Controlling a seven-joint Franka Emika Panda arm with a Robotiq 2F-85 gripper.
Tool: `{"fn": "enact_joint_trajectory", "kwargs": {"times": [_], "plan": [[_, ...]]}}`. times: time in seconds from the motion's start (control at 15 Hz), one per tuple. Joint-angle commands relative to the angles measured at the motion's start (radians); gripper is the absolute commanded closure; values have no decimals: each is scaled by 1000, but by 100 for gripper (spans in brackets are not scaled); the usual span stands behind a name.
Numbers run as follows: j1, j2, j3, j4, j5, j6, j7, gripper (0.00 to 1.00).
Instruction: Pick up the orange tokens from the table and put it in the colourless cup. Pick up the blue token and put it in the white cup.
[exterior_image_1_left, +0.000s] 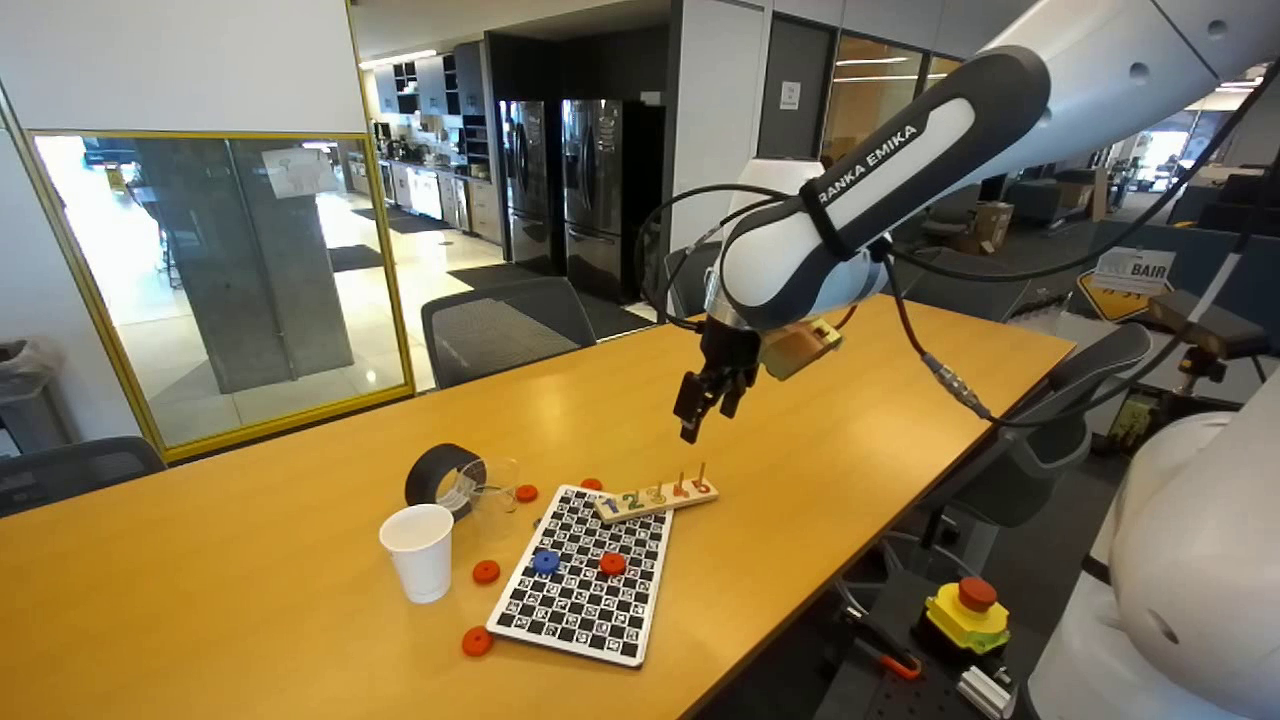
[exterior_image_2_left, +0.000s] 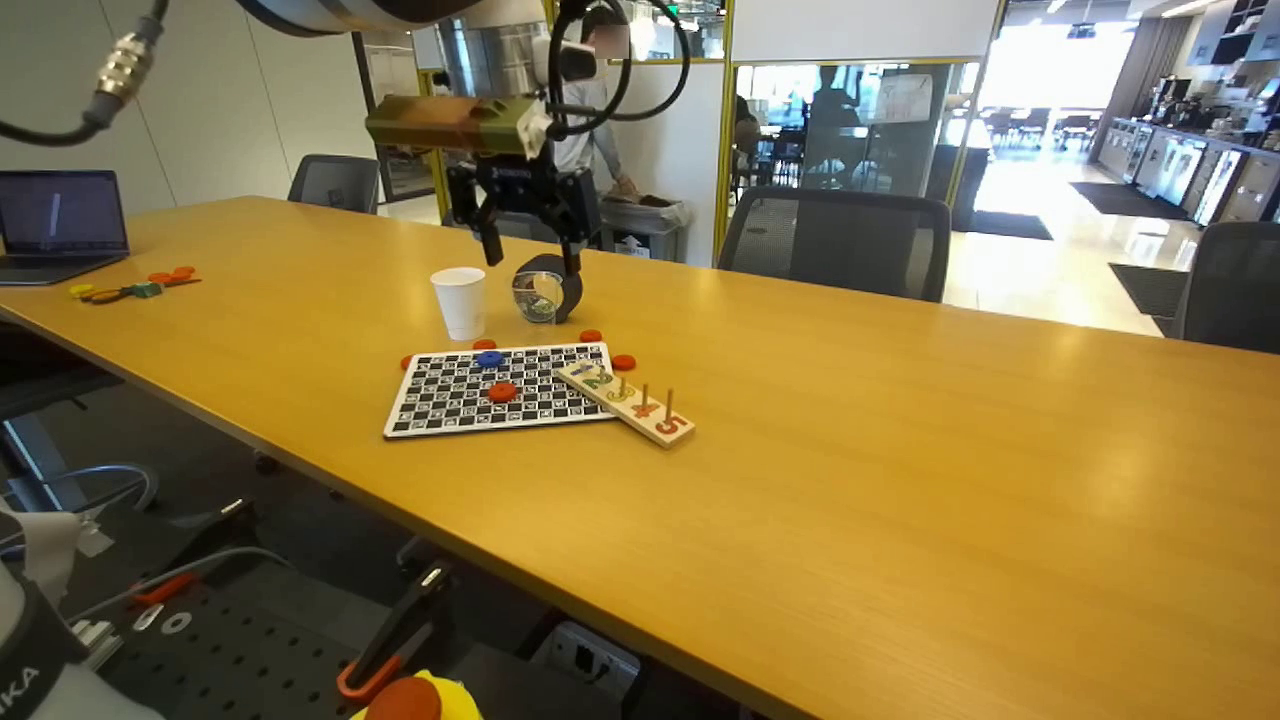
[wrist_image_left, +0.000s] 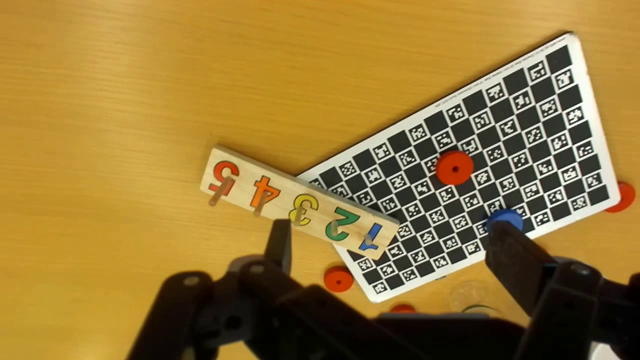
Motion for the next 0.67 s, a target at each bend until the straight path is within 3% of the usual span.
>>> {"fn": "enact_joint_trajectory", "kwargs": {"times": [0.0,0.6], "plan": [[47,12,32,-36,65,24,5,0],[88,214,153,-1,59,112,189,0]]}}
